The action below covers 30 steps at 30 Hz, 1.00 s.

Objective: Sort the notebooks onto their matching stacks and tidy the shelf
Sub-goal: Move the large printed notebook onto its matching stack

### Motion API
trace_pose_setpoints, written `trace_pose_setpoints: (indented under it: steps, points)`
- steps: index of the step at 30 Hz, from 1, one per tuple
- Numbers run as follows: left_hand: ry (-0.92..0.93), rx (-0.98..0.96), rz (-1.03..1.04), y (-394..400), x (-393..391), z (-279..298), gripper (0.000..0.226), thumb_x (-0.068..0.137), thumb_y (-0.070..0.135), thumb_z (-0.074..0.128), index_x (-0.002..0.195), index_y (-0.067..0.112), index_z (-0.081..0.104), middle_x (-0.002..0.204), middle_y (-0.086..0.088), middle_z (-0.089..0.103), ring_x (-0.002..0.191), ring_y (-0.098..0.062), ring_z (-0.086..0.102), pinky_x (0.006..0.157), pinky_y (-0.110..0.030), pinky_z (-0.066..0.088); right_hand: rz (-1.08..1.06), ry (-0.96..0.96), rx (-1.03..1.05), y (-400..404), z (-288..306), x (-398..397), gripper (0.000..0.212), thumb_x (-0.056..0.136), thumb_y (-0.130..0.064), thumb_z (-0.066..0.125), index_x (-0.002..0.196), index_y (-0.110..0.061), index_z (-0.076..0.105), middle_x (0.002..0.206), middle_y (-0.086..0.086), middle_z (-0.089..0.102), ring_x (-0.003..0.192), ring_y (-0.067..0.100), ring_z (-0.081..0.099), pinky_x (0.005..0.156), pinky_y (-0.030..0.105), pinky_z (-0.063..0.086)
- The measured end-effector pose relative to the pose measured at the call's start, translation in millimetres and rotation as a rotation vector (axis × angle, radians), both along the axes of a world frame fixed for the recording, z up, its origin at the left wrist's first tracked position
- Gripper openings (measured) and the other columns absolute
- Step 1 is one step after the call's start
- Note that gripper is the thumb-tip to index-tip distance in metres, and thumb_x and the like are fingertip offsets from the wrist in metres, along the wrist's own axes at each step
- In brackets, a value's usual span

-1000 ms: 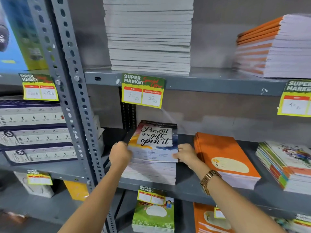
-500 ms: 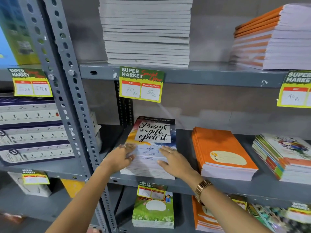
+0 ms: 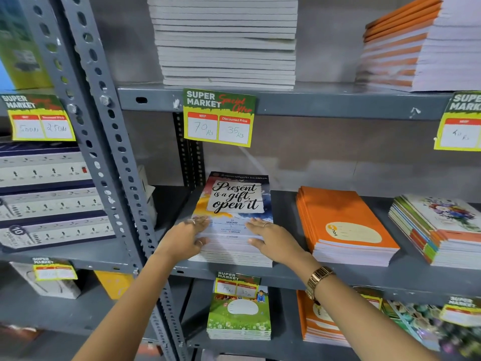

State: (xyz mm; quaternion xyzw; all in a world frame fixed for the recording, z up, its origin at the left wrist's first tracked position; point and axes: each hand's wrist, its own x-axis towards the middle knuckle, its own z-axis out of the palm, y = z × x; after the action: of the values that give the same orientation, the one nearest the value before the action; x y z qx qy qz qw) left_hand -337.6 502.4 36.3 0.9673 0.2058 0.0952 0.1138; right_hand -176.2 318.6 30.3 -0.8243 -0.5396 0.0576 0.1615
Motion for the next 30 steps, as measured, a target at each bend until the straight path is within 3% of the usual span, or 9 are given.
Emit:
trace_pose_setpoints:
  steps: [15, 30]
  points:
    - [-0.15, -0.01, 0.036, -7.0, -3.8, -7.2, 0.046, 0.092, 0.024, 0.055, 0.137, 0.021, 0.046, 0.146, 0.004, 0.044, 0.137, -0.012, 0.039, 0.11, -0.022, 0.03, -0.053, -0.162, 0.056, -4.3, -11.2, -13.1, 0.048, 0.101, -0.034, 0.033, 0.147, -0.023, 0.027, 0.157, -0.006, 0.023, 0.146, 0.009, 0.017, 0.116, 0.027, 0.024]
    - [-0.129, -0.139, 0.059, -6.9, -0.2, -3.7, 0.046, 0.089, 0.019, 0.061, 0.134, 0.017, 0.05, 0.145, 0.002, 0.045, 0.138, -0.015, 0.037, 0.117, -0.032, 0.026, -0.072, -0.28, 0.051, -1.5, -16.8, -15.0, 0.049, 0.101, -0.034, 0.031, 0.148, -0.022, 0.024, 0.157, -0.005, 0.025, 0.145, 0.011, 0.021, 0.113, 0.028, 0.031]
